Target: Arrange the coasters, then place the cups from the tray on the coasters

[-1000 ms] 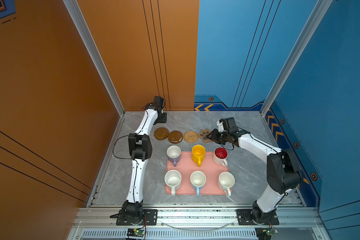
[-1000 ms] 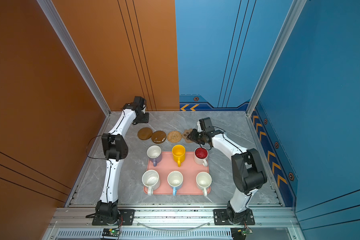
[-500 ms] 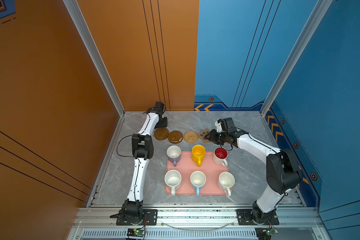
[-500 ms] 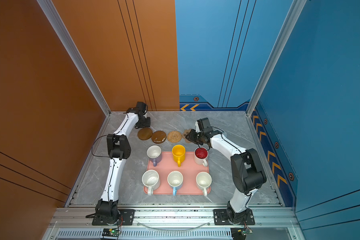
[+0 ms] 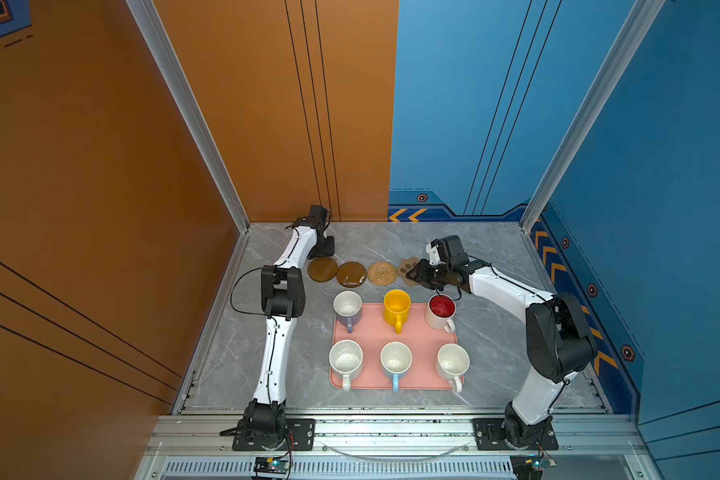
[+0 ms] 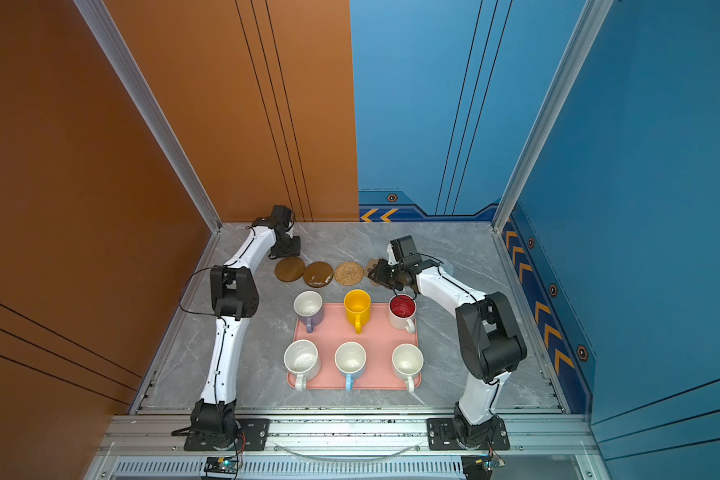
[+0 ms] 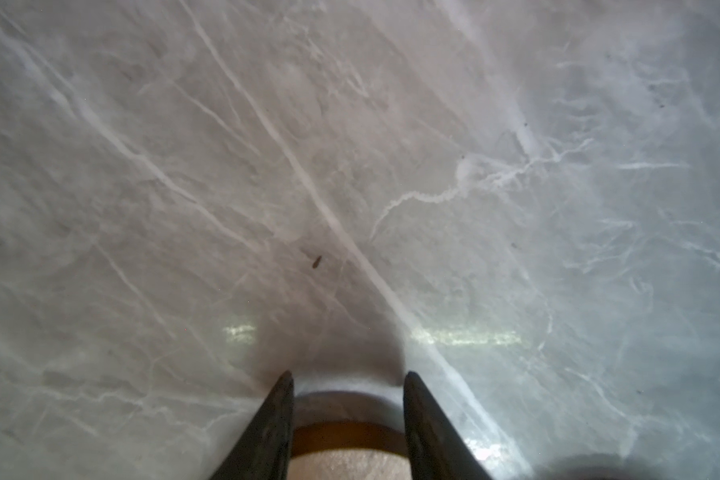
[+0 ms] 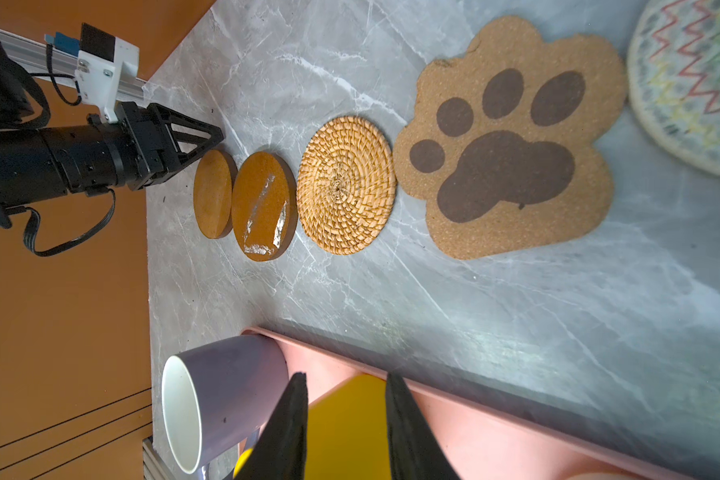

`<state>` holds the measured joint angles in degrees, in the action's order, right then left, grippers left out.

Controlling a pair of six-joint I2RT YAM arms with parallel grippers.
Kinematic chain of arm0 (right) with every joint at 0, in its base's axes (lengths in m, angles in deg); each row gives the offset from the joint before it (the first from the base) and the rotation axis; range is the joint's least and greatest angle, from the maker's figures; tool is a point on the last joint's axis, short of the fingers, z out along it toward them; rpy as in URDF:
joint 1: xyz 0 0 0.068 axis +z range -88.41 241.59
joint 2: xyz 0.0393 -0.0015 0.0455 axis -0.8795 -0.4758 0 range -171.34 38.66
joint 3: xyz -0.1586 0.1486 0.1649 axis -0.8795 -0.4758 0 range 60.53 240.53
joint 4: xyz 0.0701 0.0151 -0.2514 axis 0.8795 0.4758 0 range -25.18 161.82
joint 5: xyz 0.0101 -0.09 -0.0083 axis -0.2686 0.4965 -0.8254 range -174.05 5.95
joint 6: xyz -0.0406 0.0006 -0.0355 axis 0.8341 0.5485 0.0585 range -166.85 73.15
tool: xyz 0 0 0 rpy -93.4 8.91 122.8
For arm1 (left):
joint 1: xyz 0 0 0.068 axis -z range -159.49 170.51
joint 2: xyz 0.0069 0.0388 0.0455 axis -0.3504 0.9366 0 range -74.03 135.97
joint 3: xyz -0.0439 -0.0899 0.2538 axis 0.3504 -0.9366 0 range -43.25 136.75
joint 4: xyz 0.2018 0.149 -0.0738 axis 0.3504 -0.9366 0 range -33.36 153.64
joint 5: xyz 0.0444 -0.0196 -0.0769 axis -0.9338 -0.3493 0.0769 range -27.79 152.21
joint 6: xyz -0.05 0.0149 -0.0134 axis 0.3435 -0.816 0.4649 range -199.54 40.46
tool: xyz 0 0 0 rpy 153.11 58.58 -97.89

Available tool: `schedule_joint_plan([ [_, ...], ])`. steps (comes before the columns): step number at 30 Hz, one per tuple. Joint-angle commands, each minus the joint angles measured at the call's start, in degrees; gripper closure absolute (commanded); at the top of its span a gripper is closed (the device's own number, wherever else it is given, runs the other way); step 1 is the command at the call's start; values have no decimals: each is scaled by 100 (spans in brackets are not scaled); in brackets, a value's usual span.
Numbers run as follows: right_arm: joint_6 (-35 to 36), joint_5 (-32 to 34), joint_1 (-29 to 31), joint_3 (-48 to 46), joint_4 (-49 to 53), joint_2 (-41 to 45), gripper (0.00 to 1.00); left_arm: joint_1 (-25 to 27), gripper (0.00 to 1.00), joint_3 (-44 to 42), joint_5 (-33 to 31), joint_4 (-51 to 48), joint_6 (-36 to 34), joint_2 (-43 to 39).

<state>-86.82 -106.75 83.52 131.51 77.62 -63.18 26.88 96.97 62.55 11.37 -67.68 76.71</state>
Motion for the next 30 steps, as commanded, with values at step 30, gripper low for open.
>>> schedule_joint_plan([
  [30,517,464,-300,734,1066,403,70,-28,53,-280,101,-389,-57,-853],
])
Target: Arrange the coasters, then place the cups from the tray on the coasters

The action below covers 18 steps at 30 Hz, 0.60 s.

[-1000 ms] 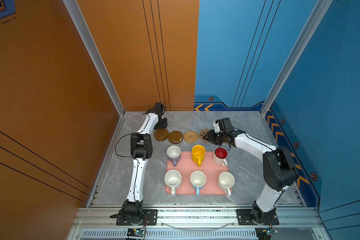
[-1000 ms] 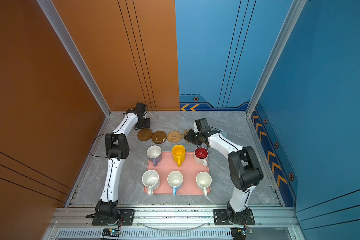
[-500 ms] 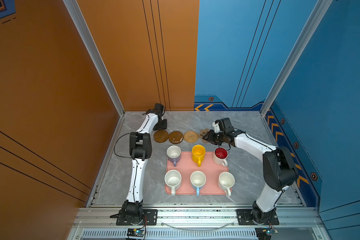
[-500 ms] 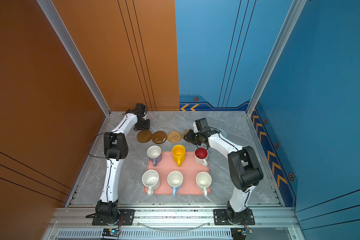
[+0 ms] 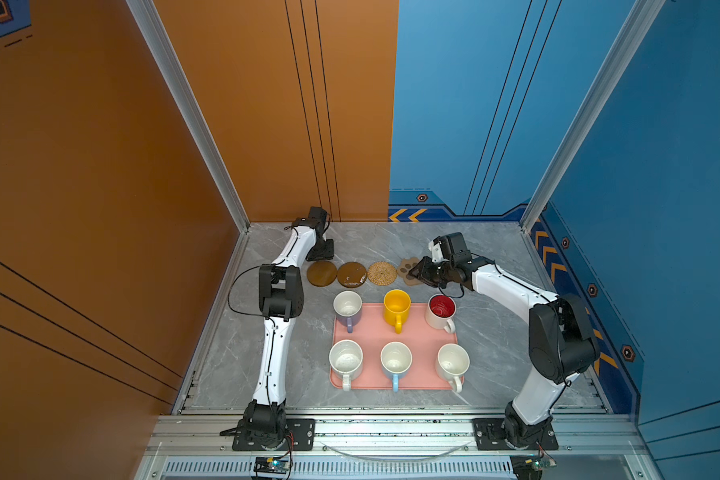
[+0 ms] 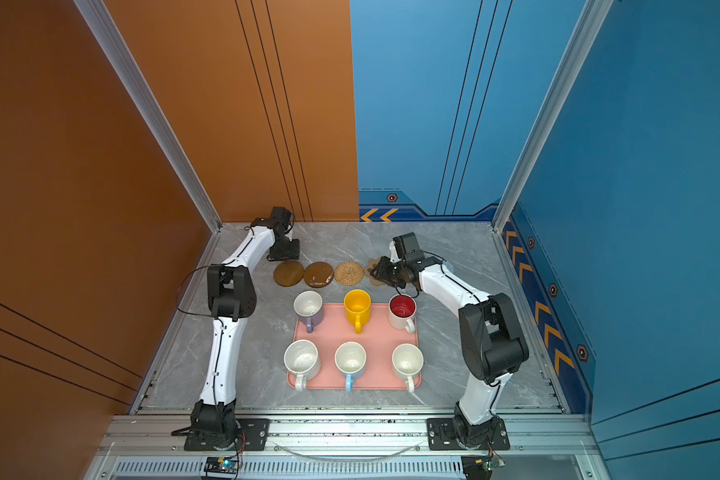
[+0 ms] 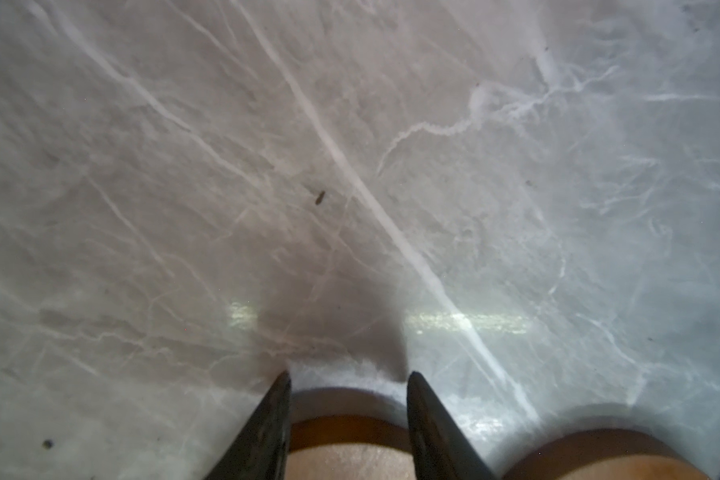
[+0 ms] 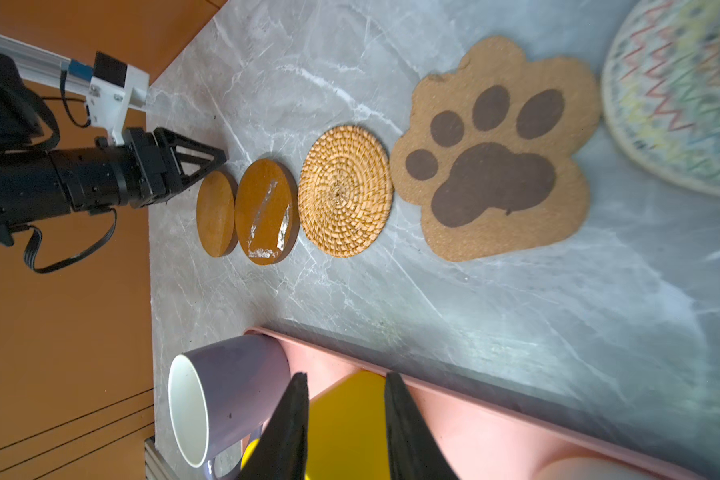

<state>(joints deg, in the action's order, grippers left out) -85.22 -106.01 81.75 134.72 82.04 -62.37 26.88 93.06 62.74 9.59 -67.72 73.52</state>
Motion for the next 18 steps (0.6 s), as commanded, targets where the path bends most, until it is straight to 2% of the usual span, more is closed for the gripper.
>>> schedule_joint_plan([
  [1,450,419,-209,525,764,300,70,-15,53,68,116,-208,-35,-633],
  [6,894,468,-728,1177,1327,-142,67,172,54,-161,144,-212,-78,-1069],
  [9,1181,499,-1007,1841,1795,-764,67,336,54,-342,185,-200,-101,-1314],
  [12,1352,521,-1153,2502,2142,-1389,70,497,55,-553,314,-196,-101,-1519],
  [18,1464,526,-1164,3346,2191,-2378,77,782,55,-1157,449,-97,-91,-2050],
])
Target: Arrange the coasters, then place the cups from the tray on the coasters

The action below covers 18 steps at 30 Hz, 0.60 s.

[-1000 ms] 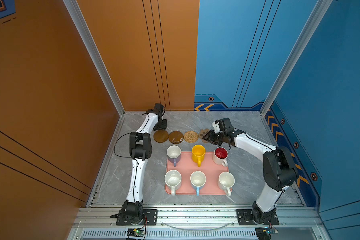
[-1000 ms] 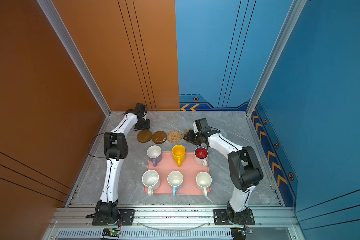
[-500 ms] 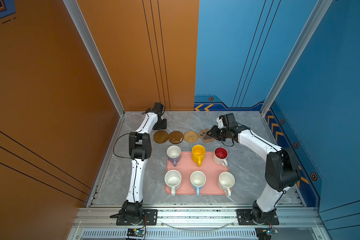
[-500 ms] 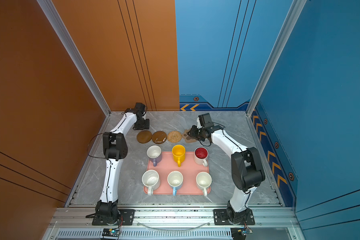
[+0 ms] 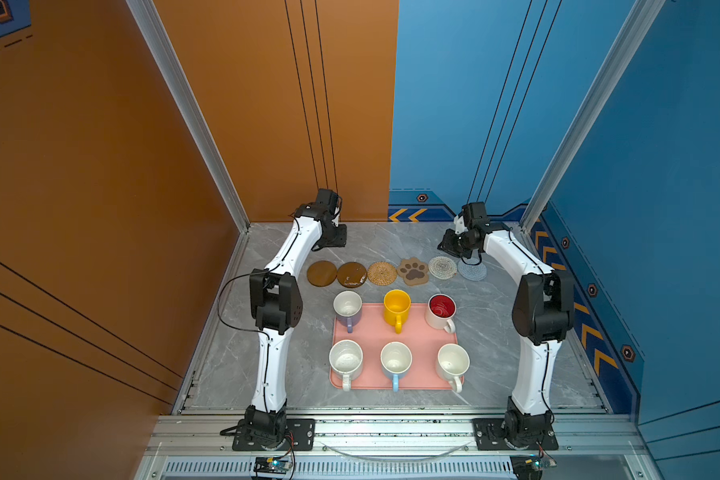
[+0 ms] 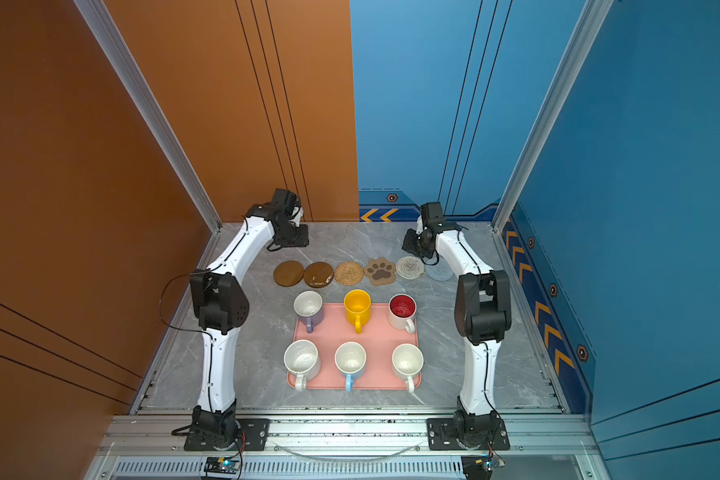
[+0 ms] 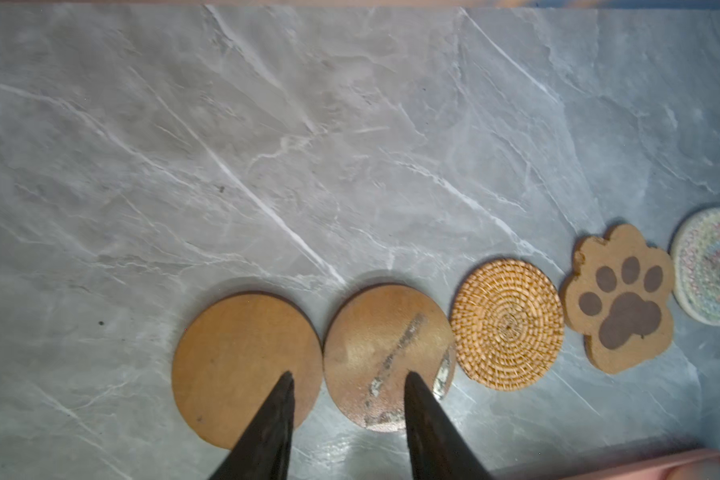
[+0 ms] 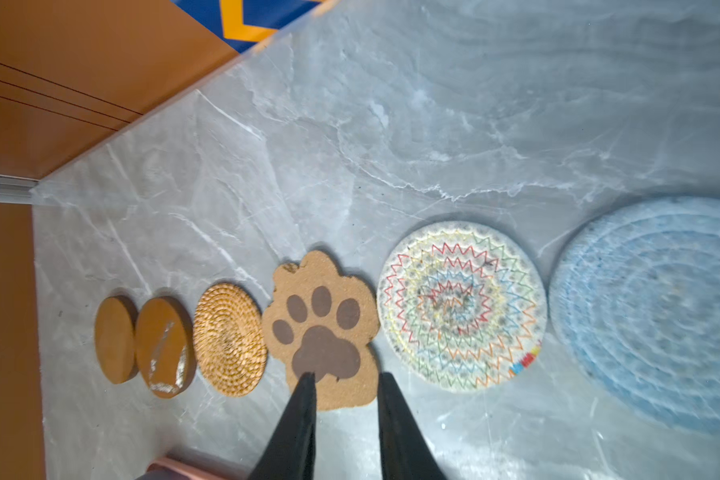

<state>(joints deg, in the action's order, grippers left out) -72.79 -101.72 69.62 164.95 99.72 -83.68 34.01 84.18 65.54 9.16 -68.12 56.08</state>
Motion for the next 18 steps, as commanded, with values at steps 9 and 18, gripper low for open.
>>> schedule_joint_plan([
  [9,264,471,41,751,686,-1058,82,518,55,-1533,139,488,182,-1418],
  [18,242,734,5,562,881,-1283,90,930,55,-2120,-338,534,183,-2294],
])
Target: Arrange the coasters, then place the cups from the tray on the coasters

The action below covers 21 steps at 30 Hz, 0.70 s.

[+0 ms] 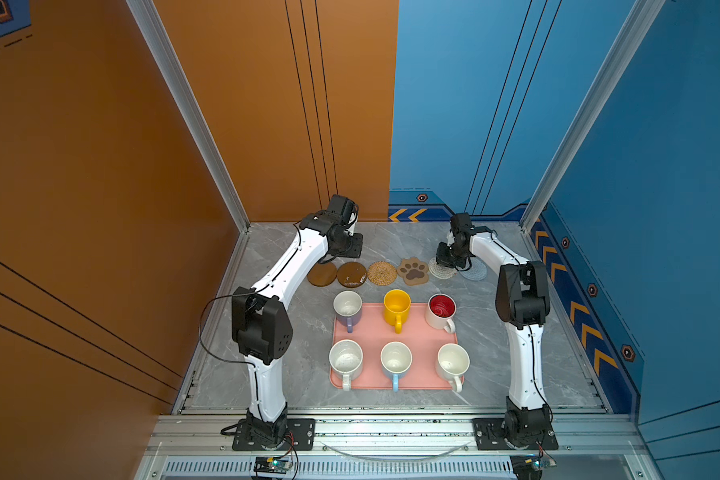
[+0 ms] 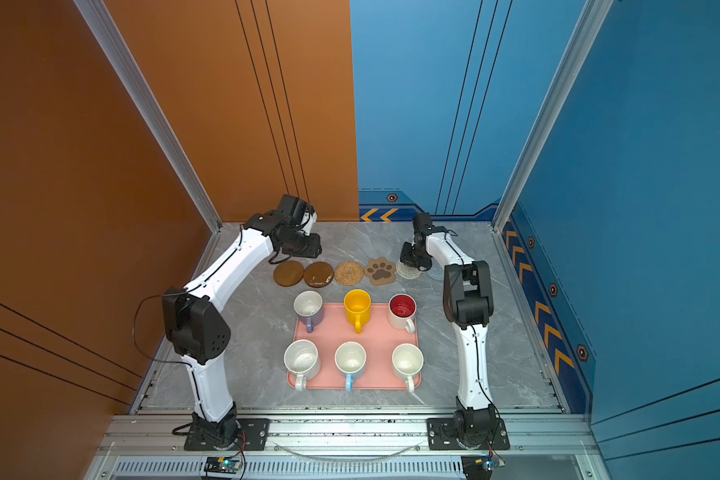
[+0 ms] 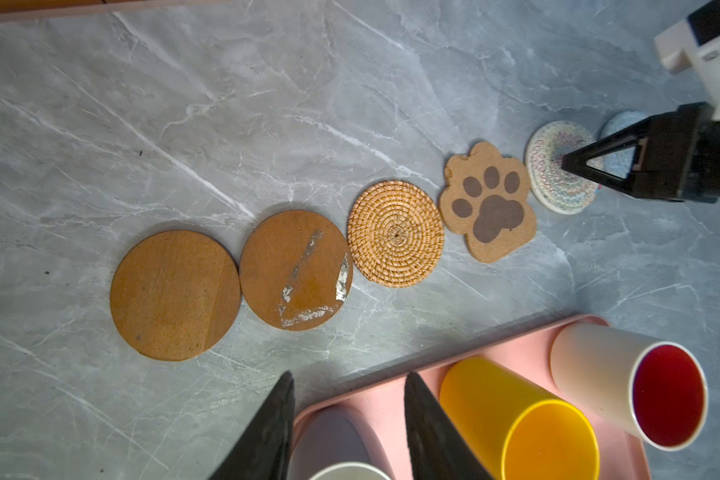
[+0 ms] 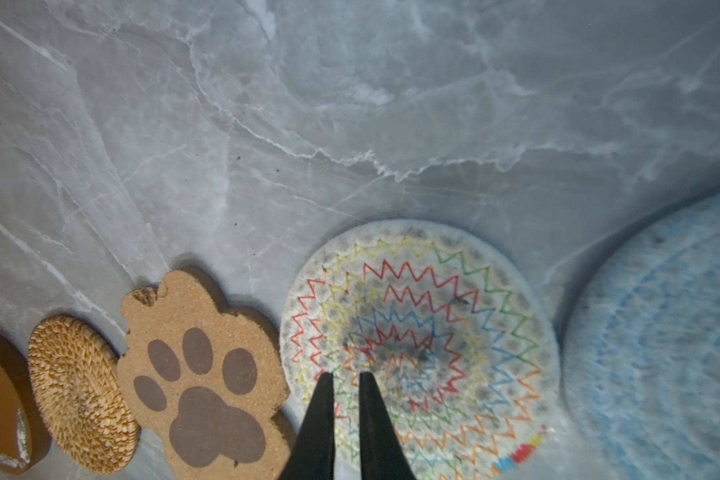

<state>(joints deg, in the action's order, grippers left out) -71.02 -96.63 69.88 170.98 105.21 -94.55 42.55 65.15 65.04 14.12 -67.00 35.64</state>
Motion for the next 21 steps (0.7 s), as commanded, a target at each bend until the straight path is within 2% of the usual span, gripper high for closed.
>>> schedule_joint_plan([
  [1,82,213,-21,-50,376,-231,90,109,55,-298,-330,66,90,-348],
  [5,79,181,-12,-147,494,-276,92,182,54,-617,-373,205,179,-757],
  [9,75,209,23,-402,490,-160,93,239,54,-935,-766,198,218,-1148],
  [12,61,227,49,-587,488,-71,93,239,54,-1149,-832,204,232,-1410],
  [21,56,386,177,-1161,481,220,95,240,53,-1848,-1084,340,322,-1877],
])
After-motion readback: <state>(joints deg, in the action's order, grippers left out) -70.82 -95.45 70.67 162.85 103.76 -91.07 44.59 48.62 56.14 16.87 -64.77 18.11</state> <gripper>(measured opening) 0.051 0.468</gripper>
